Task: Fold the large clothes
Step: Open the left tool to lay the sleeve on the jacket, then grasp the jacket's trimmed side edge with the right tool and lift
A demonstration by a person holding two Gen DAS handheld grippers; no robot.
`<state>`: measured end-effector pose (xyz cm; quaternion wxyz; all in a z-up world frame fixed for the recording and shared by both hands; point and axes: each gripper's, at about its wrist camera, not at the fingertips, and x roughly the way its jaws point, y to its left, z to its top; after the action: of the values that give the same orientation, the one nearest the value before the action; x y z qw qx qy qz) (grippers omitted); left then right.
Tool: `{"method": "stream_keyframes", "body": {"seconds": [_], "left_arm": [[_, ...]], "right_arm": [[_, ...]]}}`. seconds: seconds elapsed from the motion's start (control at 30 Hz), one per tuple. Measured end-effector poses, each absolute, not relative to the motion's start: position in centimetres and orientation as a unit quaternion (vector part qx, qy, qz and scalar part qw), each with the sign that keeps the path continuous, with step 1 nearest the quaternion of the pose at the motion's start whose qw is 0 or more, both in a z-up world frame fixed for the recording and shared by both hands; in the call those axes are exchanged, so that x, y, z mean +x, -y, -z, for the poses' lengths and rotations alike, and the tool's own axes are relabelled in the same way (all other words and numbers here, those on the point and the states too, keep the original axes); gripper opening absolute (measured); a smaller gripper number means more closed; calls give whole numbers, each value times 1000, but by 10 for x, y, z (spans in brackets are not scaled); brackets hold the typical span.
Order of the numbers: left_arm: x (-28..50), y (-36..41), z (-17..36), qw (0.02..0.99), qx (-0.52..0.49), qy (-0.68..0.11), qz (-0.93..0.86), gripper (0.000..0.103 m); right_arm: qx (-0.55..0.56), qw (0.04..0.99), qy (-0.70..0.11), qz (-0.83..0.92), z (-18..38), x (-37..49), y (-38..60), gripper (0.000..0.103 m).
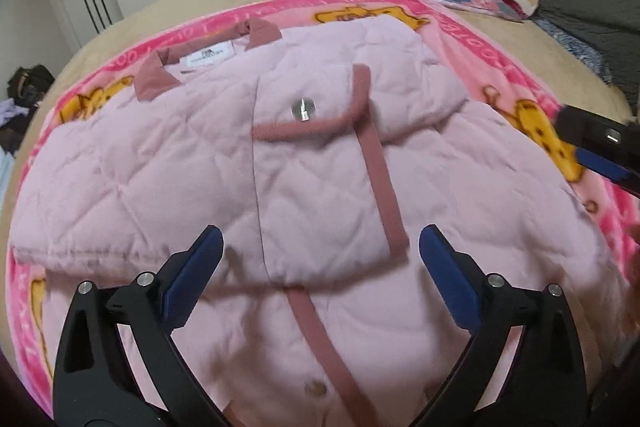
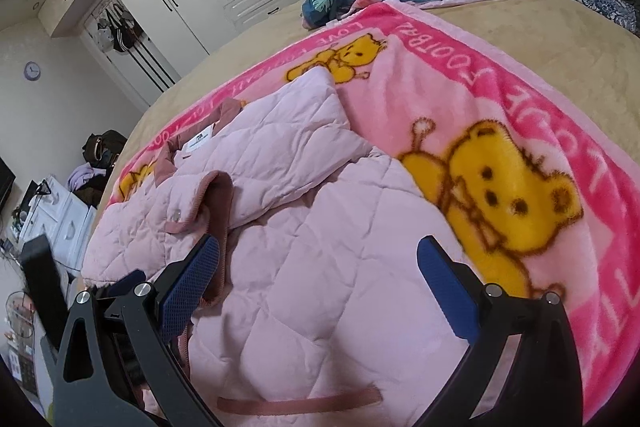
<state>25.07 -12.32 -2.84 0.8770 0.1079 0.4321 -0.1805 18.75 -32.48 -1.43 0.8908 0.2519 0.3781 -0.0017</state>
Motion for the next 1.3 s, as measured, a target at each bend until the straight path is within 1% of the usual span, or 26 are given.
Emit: {"method": "stream_keyframes", "body": {"seconds": [0.1, 0.23, 0.47, 0.63, 0.67, 0.73, 0.77, 0.83, 0.87, 0.9, 0.93, 1.03, 1.13, 1.23, 1.3], "left_arm": [[241, 103, 22, 879, 106, -431, 172, 94], [238, 57, 2, 890, 52, -426, 156, 94], [243, -30, -25, 914, -2, -400, 73, 94], [245, -87, -29, 920, -42, -389, 9, 94], [245, -100, -27, 919, -56, -390, -1, 94], [243, -115, -26, 918, -74, -390, -10, 94], [242, -123, -25, 917, -84, -390, -17, 94], [240, -136, -24, 917, -97, -387, -27, 94], [239, -143, -23, 916, -105, -385, -32, 94], [238, -148, -23, 916, -113, -384, -34, 94], [238, -152, -23, 915, -119, -384, -36, 94], [239, -159, -25, 915, -132, -379, -42, 94], [240, -166, -27, 915, -140, -375, -42, 94], [246, -173, -30, 914, -155, -373, -39, 94], [253, -174, -34, 915, -153, -370, -42, 94]], "right_arm": [[252, 889, -381, -14, 14, 193, 315, 99], [258, 883, -389, -44, 16, 206, 295, 99], [248, 863, -429, -102, 33, 239, 242, 99], [250, 852, -442, -127, 47, 257, 213, 98], [252, 851, -442, -131, 49, 259, 209, 95], [251, 846, -449, -138, 56, 264, 203, 70], [249, 846, -453, -130, 59, 265, 202, 67], [255, 844, -451, -136, 65, 266, 201, 44], [255, 845, -447, -144, 65, 266, 201, 38], [247, 849, -443, -150, 63, 265, 199, 28], [234, 853, -438, -159, 60, 264, 195, 21], [184, 876, -411, -174, 39, 260, 182, 16], [160, 894, -372, -191, 10, 262, 181, 15], [98, 920, -323, -201, -35, 269, 178, 15], [75, 927, -309, -199, -54, 279, 179, 15]]}}
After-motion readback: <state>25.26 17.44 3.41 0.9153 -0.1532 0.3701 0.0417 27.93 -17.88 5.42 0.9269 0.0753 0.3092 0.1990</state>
